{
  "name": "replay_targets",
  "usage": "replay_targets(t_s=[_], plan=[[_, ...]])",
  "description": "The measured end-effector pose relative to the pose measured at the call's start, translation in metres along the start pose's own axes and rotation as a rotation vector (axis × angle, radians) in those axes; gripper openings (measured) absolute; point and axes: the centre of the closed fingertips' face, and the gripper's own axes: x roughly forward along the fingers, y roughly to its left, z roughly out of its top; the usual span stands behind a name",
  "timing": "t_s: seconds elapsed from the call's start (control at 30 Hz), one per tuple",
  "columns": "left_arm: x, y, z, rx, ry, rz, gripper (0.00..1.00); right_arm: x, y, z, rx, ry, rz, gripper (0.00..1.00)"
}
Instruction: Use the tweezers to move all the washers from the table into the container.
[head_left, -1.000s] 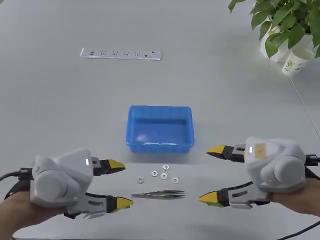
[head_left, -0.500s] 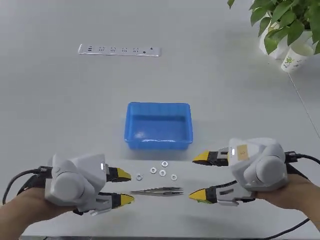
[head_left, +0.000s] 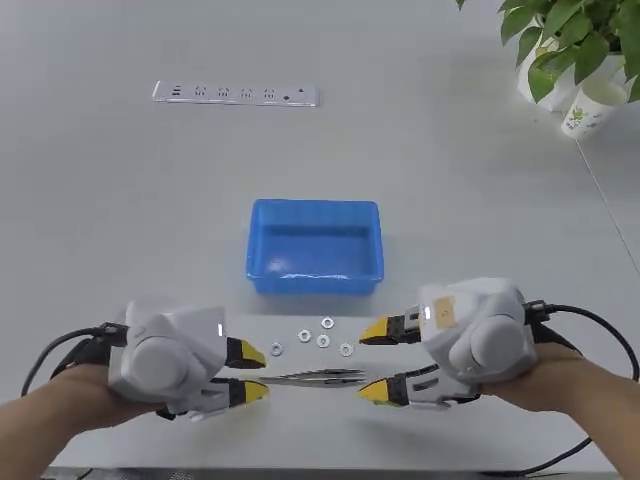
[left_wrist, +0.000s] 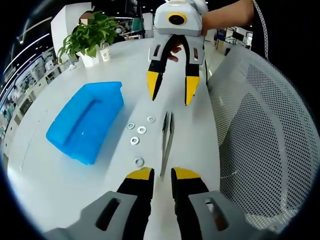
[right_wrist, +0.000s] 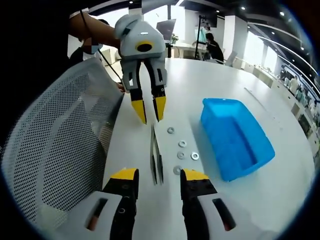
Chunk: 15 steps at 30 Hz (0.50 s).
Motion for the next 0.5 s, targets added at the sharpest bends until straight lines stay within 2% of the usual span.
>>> replay_targets(t_s=[0.23, 0.5], plan=[[0.003, 0.002, -0.006, -0.004, 0.023, 0.0, 0.15, 0.012, 0.003, 0.001, -0.042, 0.025, 0.037, 0.29], [0.005, 0.004, -0.006, 0.009, 0.03, -0.008, 0.12, 0.024, 0.005, -0.004, -0.072, 0.061, 0.071, 0.25]])
